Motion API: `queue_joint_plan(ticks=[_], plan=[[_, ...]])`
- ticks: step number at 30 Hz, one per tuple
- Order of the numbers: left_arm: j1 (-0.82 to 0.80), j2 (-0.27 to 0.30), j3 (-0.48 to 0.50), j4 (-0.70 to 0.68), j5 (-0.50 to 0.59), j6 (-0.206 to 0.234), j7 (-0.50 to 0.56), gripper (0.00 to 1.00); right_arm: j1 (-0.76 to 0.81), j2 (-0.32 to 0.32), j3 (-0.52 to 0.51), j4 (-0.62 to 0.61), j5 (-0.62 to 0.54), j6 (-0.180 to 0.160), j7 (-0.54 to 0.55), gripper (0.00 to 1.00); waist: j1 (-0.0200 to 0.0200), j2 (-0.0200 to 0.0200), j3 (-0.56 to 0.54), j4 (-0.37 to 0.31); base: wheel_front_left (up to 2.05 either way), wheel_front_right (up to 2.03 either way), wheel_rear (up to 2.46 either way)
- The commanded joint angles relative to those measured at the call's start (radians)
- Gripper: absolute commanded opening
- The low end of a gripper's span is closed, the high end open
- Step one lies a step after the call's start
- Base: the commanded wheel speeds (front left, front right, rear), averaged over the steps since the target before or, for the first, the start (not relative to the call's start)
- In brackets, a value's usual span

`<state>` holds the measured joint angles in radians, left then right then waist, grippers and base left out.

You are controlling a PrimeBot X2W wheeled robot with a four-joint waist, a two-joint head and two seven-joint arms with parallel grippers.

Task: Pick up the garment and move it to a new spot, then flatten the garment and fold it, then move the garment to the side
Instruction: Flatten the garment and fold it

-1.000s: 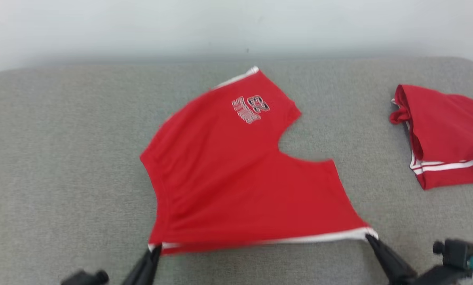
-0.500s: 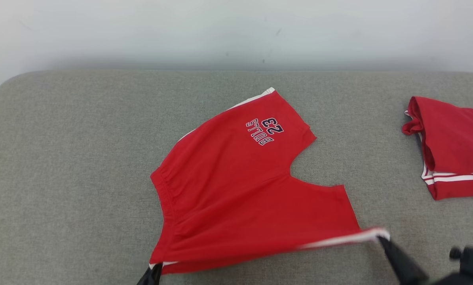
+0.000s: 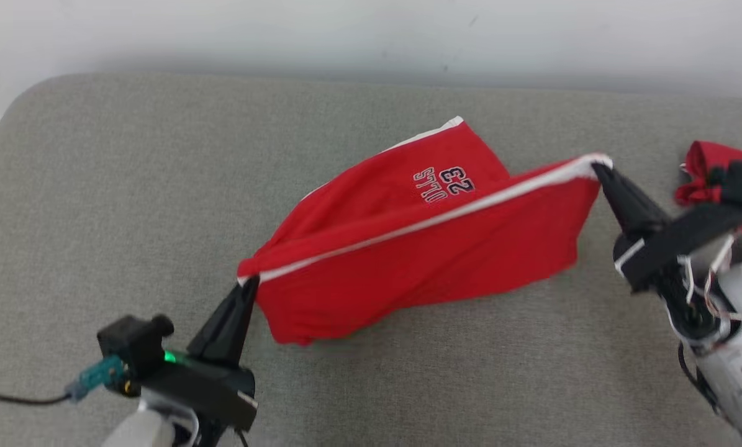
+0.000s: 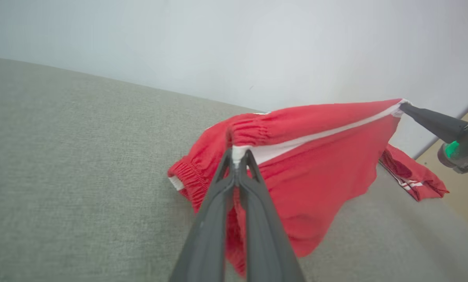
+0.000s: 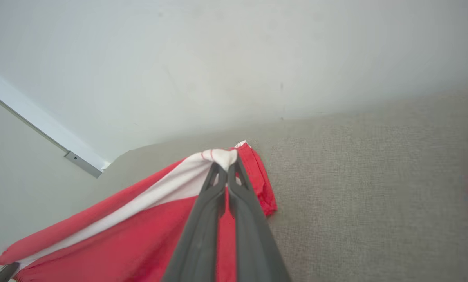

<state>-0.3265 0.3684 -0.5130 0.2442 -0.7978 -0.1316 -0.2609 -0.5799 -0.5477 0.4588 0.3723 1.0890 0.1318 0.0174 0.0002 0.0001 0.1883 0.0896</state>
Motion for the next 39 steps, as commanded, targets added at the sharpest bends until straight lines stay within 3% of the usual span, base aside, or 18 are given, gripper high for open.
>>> queue_joint_plan(ticks=[1, 16, 27, 28, 29, 30, 31, 39], plan=[[-0.026, 0.007, -0.003, 0.017, -0.016, 0.003, -0.002, 0.00, -0.033, 0.009, 0.003, 0.022, -0.010, -0.002, 0.008, 0.00, -0.0002, -0.0001, 0.035, 0.027, 0.00, 0.00, 0.00], [-0.365, -0.055, -0.135, 0.200, -0.130, 0.002, -0.004, 0.00, -0.535, 0.132, 0.136, 0.479, -0.143, -0.002, 0.080, 0.00, -0.0002, -0.0001, 0.212, 0.133, 0.00, 0.00, 0.00], [-0.445, -0.088, -0.182, 0.249, -0.144, 0.002, -0.004, 0.00, -0.639, 0.174, 0.208, 0.657, -0.148, -0.002, 0.021, 0.00, -0.0002, -0.0001, 0.261, 0.161, 0.00, 0.00, 0.00], [-0.447, -0.089, -0.179, 0.251, -0.146, 0.002, -0.004, 0.00, -0.643, 0.175, 0.213, 0.665, -0.148, -0.002, 0.013, 0.05, -0.0002, -0.0001, 0.259, 0.161, 0.00, 0.00, 0.00], [-0.448, -0.091, -0.176, 0.254, -0.145, 0.002, -0.004, 0.14, -0.646, 0.176, 0.219, 0.669, -0.147, -0.002, 0.004, 0.46, -0.0002, -0.0001, 0.257, 0.160, 0.00, 0.00, 0.00], [-0.447, -0.092, -0.172, 0.259, -0.141, 0.002, -0.004, 0.41, -0.643, 0.179, 0.222, 0.673, -0.139, -0.002, -0.002, 1.00, -0.0002, -0.0001, 0.254, 0.160, 0.00, 0.00, 0.00], [-0.444, -0.093, -0.170, 0.264, -0.137, 0.002, -0.004, 1.00, -0.638, 0.181, 0.228, 0.675, -0.133, -0.002, -0.006, 1.00, -0.0002, -0.0001, 0.250, 0.158, 0.00, 0.00, 0.00], [-0.374, -0.083, -0.172, 0.282, -0.113, 0.002, -0.004, 1.00, -0.576, 0.175, 0.258, 0.670, -0.075, -0.002, -0.048, 1.00, -0.0002, -0.0001, 0.172, 0.138, 0.00, 0.00, 0.00]])
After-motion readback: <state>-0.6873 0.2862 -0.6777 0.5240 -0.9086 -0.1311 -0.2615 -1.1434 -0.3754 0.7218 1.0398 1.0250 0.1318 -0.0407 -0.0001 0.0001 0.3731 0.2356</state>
